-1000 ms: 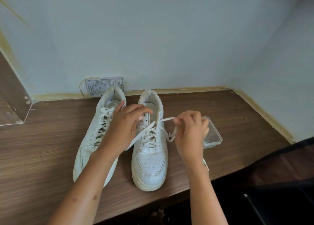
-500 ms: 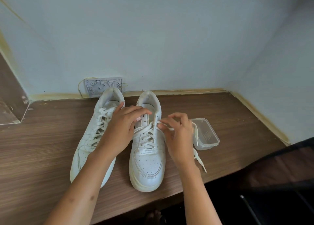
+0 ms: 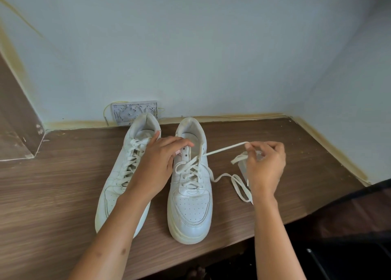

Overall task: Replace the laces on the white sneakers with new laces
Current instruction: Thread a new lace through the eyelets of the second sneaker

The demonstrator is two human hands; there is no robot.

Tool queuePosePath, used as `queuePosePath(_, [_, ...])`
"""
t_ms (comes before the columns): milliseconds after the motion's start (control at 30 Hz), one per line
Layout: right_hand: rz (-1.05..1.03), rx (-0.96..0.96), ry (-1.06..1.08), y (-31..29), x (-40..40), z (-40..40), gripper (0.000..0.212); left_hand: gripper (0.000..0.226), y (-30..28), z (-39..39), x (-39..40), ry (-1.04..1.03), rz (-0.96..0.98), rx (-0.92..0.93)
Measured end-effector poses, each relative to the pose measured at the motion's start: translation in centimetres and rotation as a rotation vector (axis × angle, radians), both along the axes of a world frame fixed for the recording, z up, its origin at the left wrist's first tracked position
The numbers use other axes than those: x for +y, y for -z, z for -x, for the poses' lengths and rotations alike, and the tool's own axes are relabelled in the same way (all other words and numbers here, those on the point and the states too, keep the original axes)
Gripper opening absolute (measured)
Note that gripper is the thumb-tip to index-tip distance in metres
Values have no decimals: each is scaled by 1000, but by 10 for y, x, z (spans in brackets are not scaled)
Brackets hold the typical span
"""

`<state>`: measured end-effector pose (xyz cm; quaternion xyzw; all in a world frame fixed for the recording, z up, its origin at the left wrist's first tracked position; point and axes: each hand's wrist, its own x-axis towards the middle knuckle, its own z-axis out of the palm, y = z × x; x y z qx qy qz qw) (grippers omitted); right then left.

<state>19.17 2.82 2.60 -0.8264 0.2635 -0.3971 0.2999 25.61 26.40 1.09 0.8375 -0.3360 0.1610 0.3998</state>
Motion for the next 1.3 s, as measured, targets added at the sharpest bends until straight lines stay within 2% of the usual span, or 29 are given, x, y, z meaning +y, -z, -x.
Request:
queuePosePath(300, [-40, 41, 89, -21, -42, -15, 8, 60, 0, 0, 1, -13, 15, -17])
queuePosePath(367, [-13, 99, 77, -22, -43, -14, 10, 60, 0, 0, 1, -14, 13, -17])
queuePosePath(433, [42, 191, -11, -22, -38, -12, 21, 57, 0, 1, 1, -12, 12, -14])
queuePosePath(533, [107, 271, -298, -26, -19, -6, 36, 55, -1, 1, 0, -15, 10, -7])
queuePosePath(600, [113, 350, -482, -26, -2, -2, 32, 55, -1, 1, 1, -9, 16, 2])
queuePosePath(667, [137, 393, -573, -19, 13, -2, 20, 55, 0, 0, 2, -1, 22, 9])
queuePosePath(767, [148, 343, -584, -8, 21, -5, 7, 54, -1, 1, 1, -2, 21, 5])
queuePosePath(900, [146, 353, -612, -8, 24, -11, 23, 52, -2, 2, 1, -1, 30, 8])
queuePosePath(1000, [163, 254, -589, -8, 25, -12, 12, 52, -2, 1, 2, 5, 37, 21])
queuePosePath(1100, [224, 121, -428, -8, 18, -14, 20, 51, -1, 1, 0, 14, 38, 22])
queuePosePath(1200, [279, 155, -405, -8, 20, -15, 20, 50, 1, 0, 0, 12, 54, 26])
queuePosePath(1300, [111, 179, -478, -18, 23, -6, 17, 48, 3, -2, 1, 23, 77, 40])
